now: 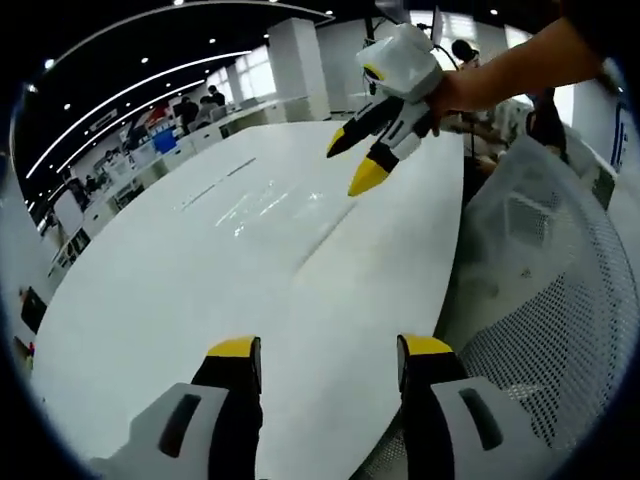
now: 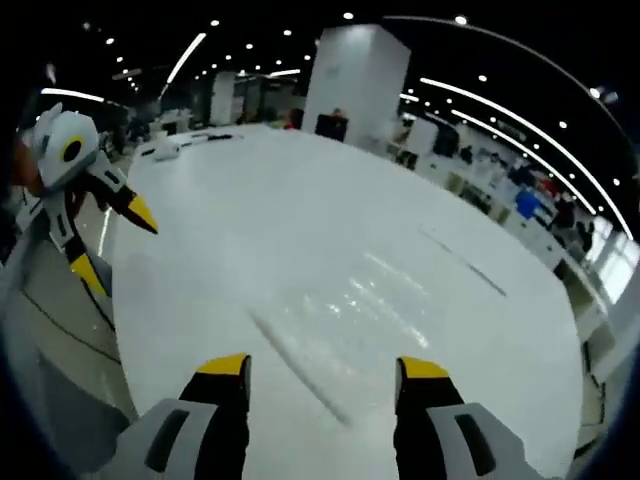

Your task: Open the resealable bag by pulling the two sides of the seal apart until the entire bag opening is separated and visibly accessible.

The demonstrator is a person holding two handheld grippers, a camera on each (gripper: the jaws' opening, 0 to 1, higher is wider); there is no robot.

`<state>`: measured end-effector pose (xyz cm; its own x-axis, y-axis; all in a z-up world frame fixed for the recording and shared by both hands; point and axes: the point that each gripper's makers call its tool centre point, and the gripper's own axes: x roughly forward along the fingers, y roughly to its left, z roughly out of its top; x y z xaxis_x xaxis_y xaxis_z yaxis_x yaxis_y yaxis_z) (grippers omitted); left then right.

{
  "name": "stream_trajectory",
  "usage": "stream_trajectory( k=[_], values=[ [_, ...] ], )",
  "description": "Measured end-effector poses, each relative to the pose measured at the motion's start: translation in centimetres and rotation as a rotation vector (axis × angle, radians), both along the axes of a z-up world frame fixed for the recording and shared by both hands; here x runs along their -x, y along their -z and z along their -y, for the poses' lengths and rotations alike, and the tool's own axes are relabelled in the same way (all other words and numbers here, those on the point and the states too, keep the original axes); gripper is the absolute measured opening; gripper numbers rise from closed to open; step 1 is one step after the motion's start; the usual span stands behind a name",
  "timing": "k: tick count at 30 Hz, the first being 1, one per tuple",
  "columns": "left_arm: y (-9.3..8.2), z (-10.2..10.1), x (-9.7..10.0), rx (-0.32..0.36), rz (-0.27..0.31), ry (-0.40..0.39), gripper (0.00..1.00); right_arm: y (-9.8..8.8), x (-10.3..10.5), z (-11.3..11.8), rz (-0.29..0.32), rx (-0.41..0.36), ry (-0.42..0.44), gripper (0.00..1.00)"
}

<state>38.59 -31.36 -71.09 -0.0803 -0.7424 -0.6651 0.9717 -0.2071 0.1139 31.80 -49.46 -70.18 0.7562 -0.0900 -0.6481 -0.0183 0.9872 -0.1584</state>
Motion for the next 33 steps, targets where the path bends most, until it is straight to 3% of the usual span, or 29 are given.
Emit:
stream_trajectory(
  k=[5, 9, 12, 17, 23, 26, 28, 33],
  values=[
    [-0.1, -0.1, -0.5, 0.008, -0.007, -0.023, 0.57, -0.7, 1.0, -0.4, 0.050, -0.047, 0.040, 0.66],
    [0.1, -0.3, -0.9, 0.001, -0.012, -0.052, 0.67, -0.6, 2.0, -0.8, 0.080, -0.094, 0.084, 0.79],
    [0.0, -0.5, -1.1, 0.015, -0.015, -0.067, 0.71, -0.3, 3.0, -1.3, 0.080, -0.085, 0.081, 0.80],
    [-0.3, -0.4, -1.4, 0.028, -0.040, -0.102, 0.76, -0.4, 4.3, -1.3, 0.120, -0.132, 0.139, 0.84],
    [-0.8, 0.1, -0.7, 0.063, -0.073, -0.123, 0.88, -1.3, 4.7, -2.0, 0.191, -0.179, 0.189, 0.98],
    [-1.1, 0.2, -0.5, 0.096, -0.061, -0.119, 0.88, -1.5, 4.8, -2.7, 0.213, -0.190, 0.207, 1.00],
    [-1.2, 0.2, -0.4, 0.117, -0.088, -0.148, 0.91, -1.6, 4.9, -3.1, 0.224, -0.182, 0.209, 1.00],
    [-0.6, -0.2, -0.4, 0.112, -0.079, -0.160, 0.93, -0.4, 5.8, -3.2, 0.210, -0.164, 0.234, 1.00]
  ],
)
